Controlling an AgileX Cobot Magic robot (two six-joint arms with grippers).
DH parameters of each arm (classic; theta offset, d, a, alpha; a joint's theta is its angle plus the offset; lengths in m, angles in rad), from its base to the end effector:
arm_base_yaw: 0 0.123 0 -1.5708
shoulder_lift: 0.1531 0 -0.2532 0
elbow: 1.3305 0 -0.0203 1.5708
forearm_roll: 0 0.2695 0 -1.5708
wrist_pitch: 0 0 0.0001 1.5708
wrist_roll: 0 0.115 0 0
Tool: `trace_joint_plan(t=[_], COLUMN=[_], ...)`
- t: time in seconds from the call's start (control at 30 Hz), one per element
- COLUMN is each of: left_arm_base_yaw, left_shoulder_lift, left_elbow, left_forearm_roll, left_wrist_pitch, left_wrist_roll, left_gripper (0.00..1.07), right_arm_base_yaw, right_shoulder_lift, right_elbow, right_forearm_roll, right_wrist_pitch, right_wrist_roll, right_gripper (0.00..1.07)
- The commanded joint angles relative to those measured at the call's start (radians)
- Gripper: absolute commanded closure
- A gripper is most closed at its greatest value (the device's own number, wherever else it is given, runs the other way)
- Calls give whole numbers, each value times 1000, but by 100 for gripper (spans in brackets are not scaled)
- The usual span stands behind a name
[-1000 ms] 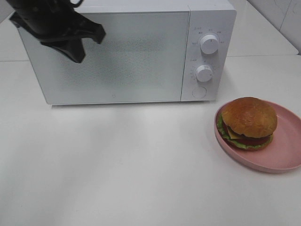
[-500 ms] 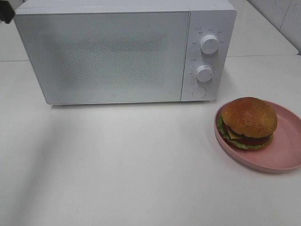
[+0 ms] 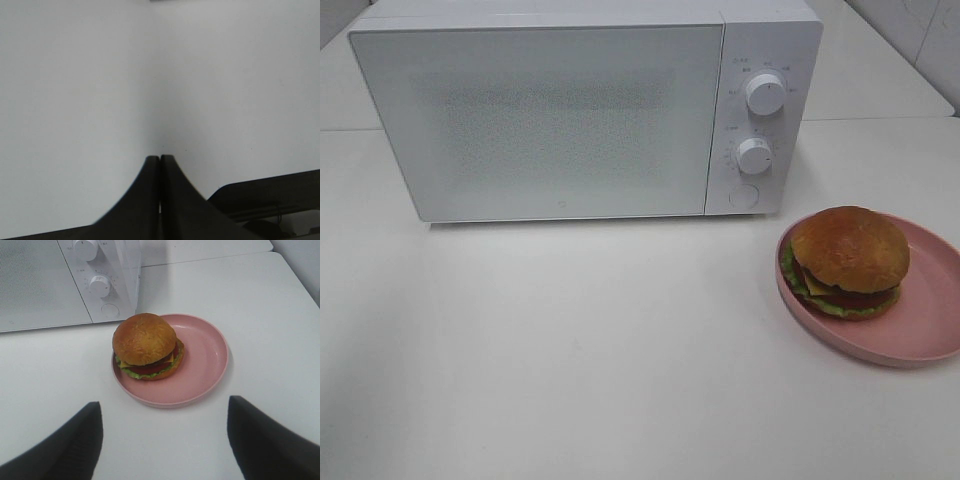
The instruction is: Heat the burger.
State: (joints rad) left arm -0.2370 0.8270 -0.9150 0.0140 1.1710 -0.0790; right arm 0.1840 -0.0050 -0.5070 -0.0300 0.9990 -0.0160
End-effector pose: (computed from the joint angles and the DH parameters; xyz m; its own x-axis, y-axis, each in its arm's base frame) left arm 0.1785 -0.0416 0.3037 -0.8303 0.1249 -0.5432 0.1674 0.9855 -0.0292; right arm 0.0659 0.0093 0.2843 -0.3771 -0.1030 -0.9204 -0.1723 0.9843 -0.0395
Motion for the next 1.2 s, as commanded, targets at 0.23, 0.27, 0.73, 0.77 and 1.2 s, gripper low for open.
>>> trace_joint_plan(t=[0.23,0.27,0.73,0.77,1.2], left_arm_base_yaw=[2,2,2,2,2], left_shoulder_lift=[-484,-531,-856,-856,-853], left_elbow=[175,191,389,389,418], left_forearm_roll=[-1,-1,-8,-8,-14], left_wrist_pitch=[6,5,-117,-117,-136], left_wrist_roll=[113,123,131,131,174], left_gripper=[106,106,106,106,106], right_arm_base_yaw=[0,0,0,0,0], right_shoulder_lift=[-21,-21,-21,-21,-21], right_elbow=[2,2,2,2,2], right_forearm_roll=[-1,-1,-1,-1,-1], right_wrist_pitch=[2,2,2,2,2], right_wrist_roll=[-9,-9,-9,-9,-9], right_gripper=[45,45,45,45,45])
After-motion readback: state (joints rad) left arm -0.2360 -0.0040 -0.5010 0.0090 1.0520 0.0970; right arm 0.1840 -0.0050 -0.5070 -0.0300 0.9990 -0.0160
